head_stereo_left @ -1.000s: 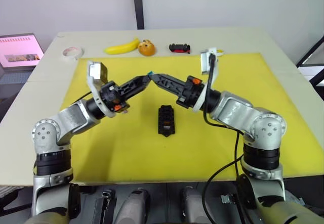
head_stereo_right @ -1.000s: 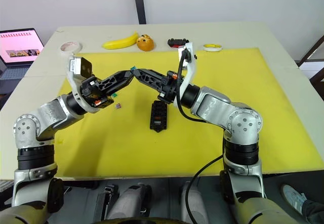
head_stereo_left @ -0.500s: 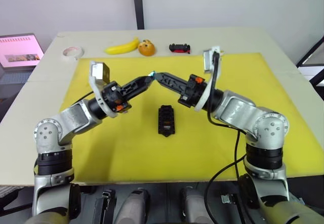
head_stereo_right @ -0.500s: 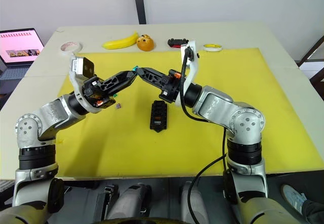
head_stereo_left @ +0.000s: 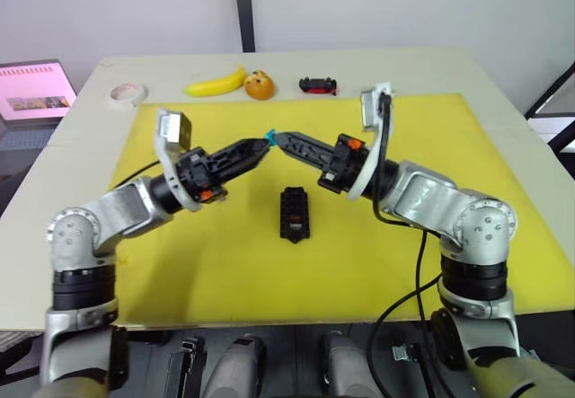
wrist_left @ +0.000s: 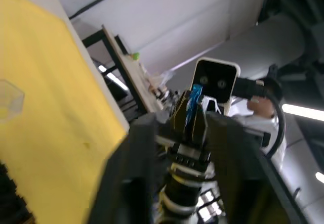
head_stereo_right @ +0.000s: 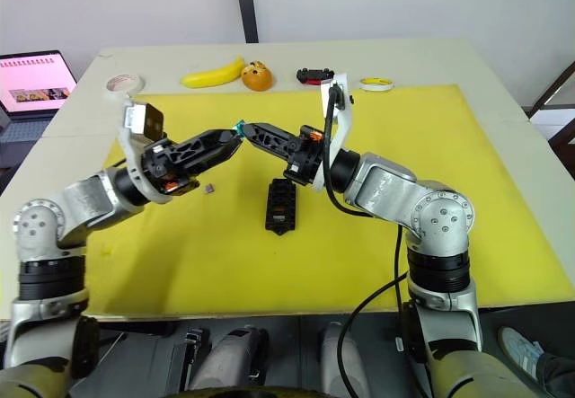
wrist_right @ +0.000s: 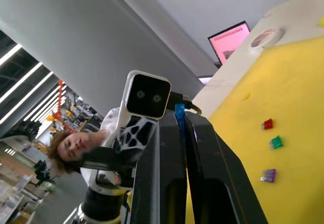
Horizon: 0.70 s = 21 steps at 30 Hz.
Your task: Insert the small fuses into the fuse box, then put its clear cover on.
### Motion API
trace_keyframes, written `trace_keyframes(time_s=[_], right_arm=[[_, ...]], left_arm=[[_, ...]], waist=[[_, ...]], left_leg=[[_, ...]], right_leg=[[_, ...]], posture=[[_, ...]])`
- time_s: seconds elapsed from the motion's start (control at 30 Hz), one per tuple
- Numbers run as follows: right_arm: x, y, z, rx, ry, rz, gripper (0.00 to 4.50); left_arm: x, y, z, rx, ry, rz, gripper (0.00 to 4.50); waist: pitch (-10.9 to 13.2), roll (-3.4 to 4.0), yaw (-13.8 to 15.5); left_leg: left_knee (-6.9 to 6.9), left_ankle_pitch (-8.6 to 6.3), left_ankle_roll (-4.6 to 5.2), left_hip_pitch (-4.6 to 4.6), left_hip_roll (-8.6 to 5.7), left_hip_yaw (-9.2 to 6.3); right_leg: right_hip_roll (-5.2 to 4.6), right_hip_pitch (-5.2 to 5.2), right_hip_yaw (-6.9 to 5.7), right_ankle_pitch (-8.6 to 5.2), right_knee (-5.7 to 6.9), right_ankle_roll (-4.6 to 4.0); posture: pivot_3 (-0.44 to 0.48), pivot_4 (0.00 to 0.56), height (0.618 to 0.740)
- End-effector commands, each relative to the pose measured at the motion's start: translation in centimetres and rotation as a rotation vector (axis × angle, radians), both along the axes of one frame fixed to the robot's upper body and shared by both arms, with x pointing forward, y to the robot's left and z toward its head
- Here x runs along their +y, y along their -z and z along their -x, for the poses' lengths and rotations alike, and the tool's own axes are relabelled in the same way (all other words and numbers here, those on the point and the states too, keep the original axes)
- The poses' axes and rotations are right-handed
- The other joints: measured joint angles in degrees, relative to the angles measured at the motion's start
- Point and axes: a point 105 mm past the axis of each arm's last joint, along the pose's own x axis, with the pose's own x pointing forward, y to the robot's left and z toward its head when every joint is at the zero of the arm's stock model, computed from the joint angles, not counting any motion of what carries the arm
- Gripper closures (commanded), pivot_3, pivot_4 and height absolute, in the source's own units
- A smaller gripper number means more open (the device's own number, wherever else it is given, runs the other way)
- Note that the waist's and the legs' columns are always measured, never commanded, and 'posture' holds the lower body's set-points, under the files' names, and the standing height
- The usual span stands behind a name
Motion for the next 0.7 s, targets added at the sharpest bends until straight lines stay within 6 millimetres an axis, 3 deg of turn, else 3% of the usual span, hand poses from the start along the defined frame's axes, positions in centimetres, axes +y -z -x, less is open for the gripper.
trace_keyframes(time_s=[0.03, 0.1, 0.23, 0.43, 0.57, 0.7], right_arm=[[-0.3, -1.4, 1.4, -0.076, -0.067, 0.019, 4.50], [-0.6, -1.3, 1.6, -0.099, -0.081, 0.066, 4.50], [-1.4, -0.7, 2.2, -0.210, -0.120, 0.262, 4.50], [-2.3, 0.5, 1.8, -0.306, -0.132, 0.470, 4.50], [-2.7, 2.5, 0.9, -0.470, -0.142, 0.721, 4.50], [-2.5, 3.7, 0.0, -0.564, -0.163, 0.813, 4.50]], left_arm=[[1.5, 0.0, 2.3, -0.109, 0.072, -0.164, 0.98], [2.0, 0.4, 3.3, -0.155, 0.097, -0.273, 0.04], [3.7, 0.9, 4.1, -0.346, 0.033, -0.550, 0.04], [4.1, 2.8, 5.1, -0.621, 0.075, -0.853, 0.04], [2.4, 3.4, 3.8, -0.861, 0.022, -0.988, 0.04], [0.7, 4.5, 3.3, -0.962, 0.086, -1.001, 0.04]], waist=[[0.0, 0.04, -0.1], [0.1, 0.09, -0.2], [0.1, 0.14, -0.1], [0.1, 0.14, 0.2], [0.2, 0.20, 0.6], [0.2, 0.17, 0.3]], left_leg=[[-0.02, 0.00, 0.00, 0.00, 0.00, 0.01], [-0.07, -0.05, 0.09, 0.02, 0.00, 0.06], [-0.08, -0.23, 0.41, 0.02, 0.03, 0.09], [-0.13, -0.23, 0.42, 0.02, 0.09, 0.14], [-0.13, -0.27, 0.47, -0.01, 0.06, 0.18], [-0.13, -0.30, 0.52, -0.01, 0.06, 0.19]], right_leg=[[0.01, 0.00, 0.00, 0.00, -0.02, 0.00], [0.03, 0.00, 0.01, -0.01, -0.04, -0.01], [0.04, 0.01, 0.01, -0.01, -0.12, -0.01], [0.00, 0.05, 0.01, -0.02, -0.24, -0.02], [-0.07, 0.10, -0.01, -0.01, -0.38, -0.01], [-0.07, 0.15, -0.03, 0.00, -0.47, 0.01]], posture=[[0.000, 0.150, 0.740], [0.000, 0.150, 0.740], [0.000, 0.150, 0.740], [0.000, 0.150, 0.740], [0.000, 0.150, 0.740], [0.000, 0.150, 0.740]])
